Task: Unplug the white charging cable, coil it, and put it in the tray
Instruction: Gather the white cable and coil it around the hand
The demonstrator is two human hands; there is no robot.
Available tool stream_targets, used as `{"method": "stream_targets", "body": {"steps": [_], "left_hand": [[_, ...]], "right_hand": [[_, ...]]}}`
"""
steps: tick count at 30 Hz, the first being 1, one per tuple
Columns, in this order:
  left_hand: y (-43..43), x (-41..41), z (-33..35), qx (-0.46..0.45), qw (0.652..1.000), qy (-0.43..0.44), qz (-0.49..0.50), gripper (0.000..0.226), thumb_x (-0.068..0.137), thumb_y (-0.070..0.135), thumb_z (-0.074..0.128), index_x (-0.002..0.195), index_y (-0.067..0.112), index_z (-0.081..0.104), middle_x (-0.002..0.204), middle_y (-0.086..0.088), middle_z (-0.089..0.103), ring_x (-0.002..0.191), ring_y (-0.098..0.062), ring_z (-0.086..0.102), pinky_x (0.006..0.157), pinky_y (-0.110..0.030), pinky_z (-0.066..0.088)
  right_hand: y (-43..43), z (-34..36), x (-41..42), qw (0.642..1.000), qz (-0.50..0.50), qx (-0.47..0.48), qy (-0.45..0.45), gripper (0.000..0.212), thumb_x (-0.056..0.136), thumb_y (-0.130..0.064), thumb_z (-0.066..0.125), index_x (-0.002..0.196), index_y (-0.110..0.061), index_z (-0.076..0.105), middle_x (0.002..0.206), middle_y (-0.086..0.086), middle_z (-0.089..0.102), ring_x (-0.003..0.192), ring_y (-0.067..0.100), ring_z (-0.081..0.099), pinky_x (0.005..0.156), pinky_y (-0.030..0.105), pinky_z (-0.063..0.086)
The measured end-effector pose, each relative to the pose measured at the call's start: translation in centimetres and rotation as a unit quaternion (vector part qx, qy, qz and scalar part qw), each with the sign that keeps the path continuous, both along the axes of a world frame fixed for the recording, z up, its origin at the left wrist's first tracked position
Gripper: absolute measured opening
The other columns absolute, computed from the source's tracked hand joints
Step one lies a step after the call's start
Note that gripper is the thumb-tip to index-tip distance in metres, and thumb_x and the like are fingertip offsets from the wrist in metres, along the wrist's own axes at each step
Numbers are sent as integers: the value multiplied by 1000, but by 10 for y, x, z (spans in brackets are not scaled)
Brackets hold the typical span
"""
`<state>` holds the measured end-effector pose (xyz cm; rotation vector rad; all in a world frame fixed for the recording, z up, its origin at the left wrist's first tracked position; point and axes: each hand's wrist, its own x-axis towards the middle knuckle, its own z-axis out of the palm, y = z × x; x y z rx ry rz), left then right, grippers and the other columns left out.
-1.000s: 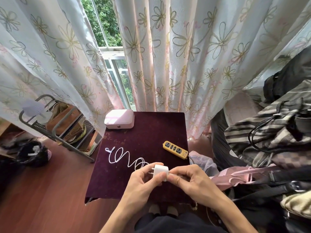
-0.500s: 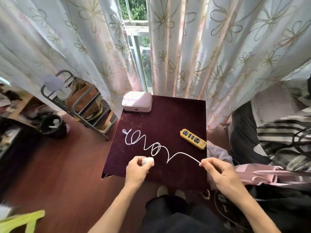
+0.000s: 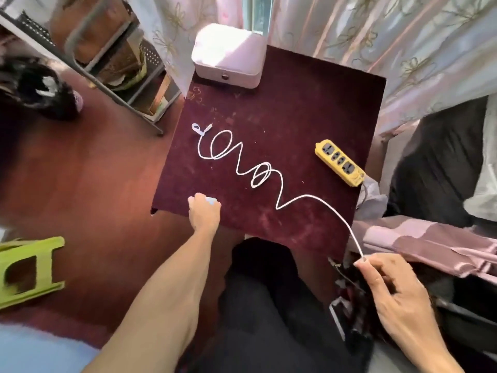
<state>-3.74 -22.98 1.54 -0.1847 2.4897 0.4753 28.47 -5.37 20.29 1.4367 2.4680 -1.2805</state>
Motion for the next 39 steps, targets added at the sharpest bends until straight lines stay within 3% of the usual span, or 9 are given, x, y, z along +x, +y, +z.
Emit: {"method": "stream_targets", "body": {"steps": [8,11,14,18,22,26,32,35,39], "left_hand": [[4,-3,-27,-38,999,-10,-31,48,87,28,77,120,0,57,124,-22,51,104,-46,61,90,-50,48],[10,4,-2,-77,995,5,-56,69,82,36,80,134,5,47,134,-20,44,114,-44,53,92,-52,48],[28,20,43,24,991,-39,-126,46,92,35,67,126,6,58,127,-18,58,110,-38,60,92,-46,49],[72,71,151,242,882,-388,-116,56,99,60,43,103,13,74,106,-12,79,86,-20,77,78,-32,57],[92,123,236,340,779,-516,-108,66,94,64,45,110,8,77,108,-13,76,96,-26,71,91,-39,54],[97,149,287,378,771,-506,-79,48,98,48,55,109,7,76,108,-18,76,96,-26,71,97,-41,52],[96,147,325,434,801,-409,-45,30,102,18,49,112,1,71,68,-5,68,57,-15,63,57,-25,54],[95,142,342,469,796,-380,-34,32,104,13,42,122,-3,63,60,1,48,42,-7,38,38,-18,31],[95,142,366,513,756,-403,-45,36,105,10,33,121,-2,62,50,8,30,33,0,22,31,-15,16]], "right_hand": [[-13,1,1,1000,-23,8,5,15,99,-34,61,105,-43,72,111,-14,73,85,8,72,75,7,47],[-15,18,-6,1000,-17,-10,4,18,96,-39,64,110,-42,74,112,-13,71,98,4,71,81,6,46],[-16,39,-15,999,30,29,-8,21,91,-33,77,113,-35,77,114,-16,66,106,5,67,93,18,48],[-21,77,-22,984,128,120,37,30,82,-22,87,111,-24,79,115,-12,67,99,2,62,91,23,50],[-32,106,-30,950,225,202,84,25,75,-14,81,99,-19,80,111,-4,72,95,15,67,85,29,55],[-48,120,-33,913,306,245,115,17,73,-12,64,85,-12,77,92,9,72,89,29,68,78,44,57],[-59,139,-24,890,329,278,146,13,75,-21,73,87,-28,76,95,-9,72,86,15,69,73,33,55],[-52,153,-13,899,260,265,232,11,83,-28,75,92,-33,76,107,-19,71,76,2,64,69,25,50],[-13,162,4,936,47,181,298,17,87,-21,78,97,-35,73,90,-21,66,57,9,57,62,11,44]]}}
